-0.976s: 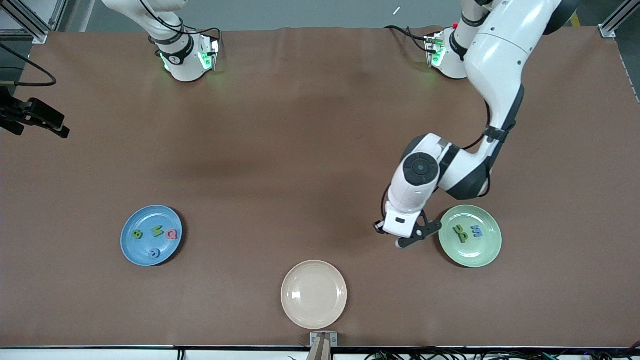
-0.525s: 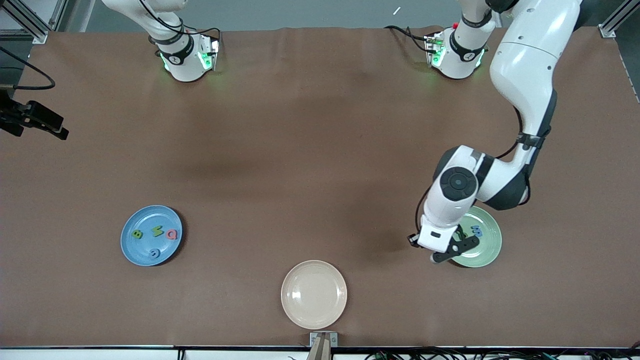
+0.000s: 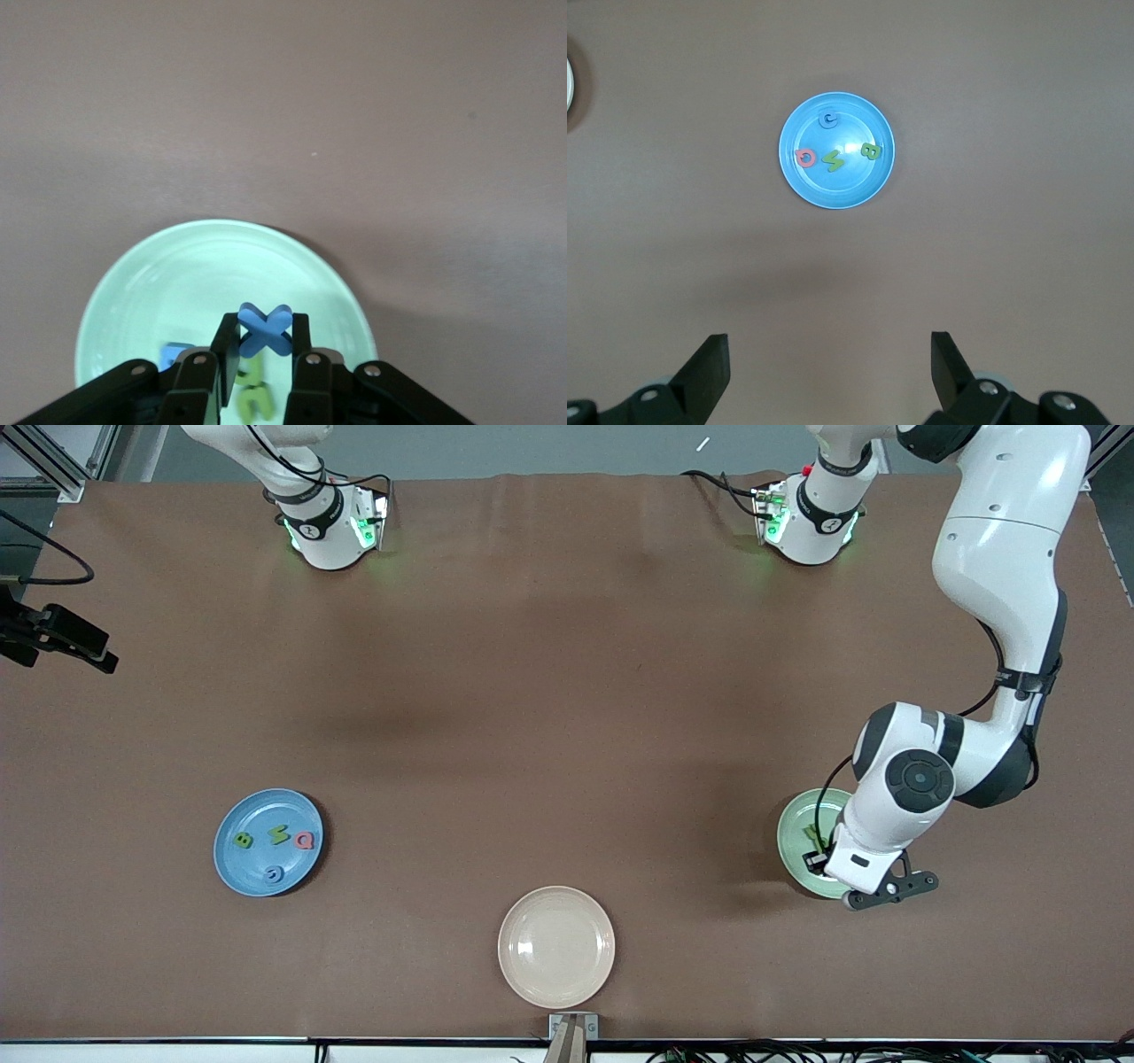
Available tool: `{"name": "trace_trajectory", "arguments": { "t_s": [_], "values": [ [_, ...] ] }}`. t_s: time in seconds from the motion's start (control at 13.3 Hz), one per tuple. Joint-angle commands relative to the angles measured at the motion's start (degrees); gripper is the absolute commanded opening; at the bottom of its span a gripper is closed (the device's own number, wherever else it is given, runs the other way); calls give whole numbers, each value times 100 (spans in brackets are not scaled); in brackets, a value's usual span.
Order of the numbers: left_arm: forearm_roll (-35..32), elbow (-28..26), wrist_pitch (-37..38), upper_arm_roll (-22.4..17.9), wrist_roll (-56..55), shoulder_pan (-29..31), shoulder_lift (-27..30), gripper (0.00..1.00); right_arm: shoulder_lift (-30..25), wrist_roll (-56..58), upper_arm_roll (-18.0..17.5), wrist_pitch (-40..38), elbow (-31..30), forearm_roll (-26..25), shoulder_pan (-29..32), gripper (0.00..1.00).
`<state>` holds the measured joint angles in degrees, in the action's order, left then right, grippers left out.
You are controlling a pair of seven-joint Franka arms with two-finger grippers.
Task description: Sort uppercase to blue plate, lowercase to green plate
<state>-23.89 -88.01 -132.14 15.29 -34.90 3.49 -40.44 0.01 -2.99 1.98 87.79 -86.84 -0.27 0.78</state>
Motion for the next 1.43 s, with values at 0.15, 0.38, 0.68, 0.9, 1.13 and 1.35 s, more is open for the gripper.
{"name": "trace_trajectory", "arguments": {
  "t_s": [0.15, 0.38, 0.68, 0.9, 1.13, 1.35],
  "values": [
    [-125, -14, -48, 53, 439, 327, -279, 5, -45, -61, -58, 71, -70, -34, 62, 100],
    [-116, -14, -66, 53, 624, 407, -411, 6, -45, -53, -66, 256, -105, -43, 62, 100],
    [-107, 3, -93, 53, 704, 442, -473, 12, -36, -35, -75, 414, -97, -26, 36, 100],
    [-99, 12, -93, 53, 738, 442, -473, 68, -36, -35, -75, 406, -97, -26, 36, 100],
    [-116, 90, -93, 53, 756, 469, -368, 100, -36, -35, -75, 406, -105, -26, 27, 100],
    [-125, 241, 65, 80, 818, 451, -105, 100, -45, -26, -75, 406, -105, -17, 27, 100]
  ]
}}
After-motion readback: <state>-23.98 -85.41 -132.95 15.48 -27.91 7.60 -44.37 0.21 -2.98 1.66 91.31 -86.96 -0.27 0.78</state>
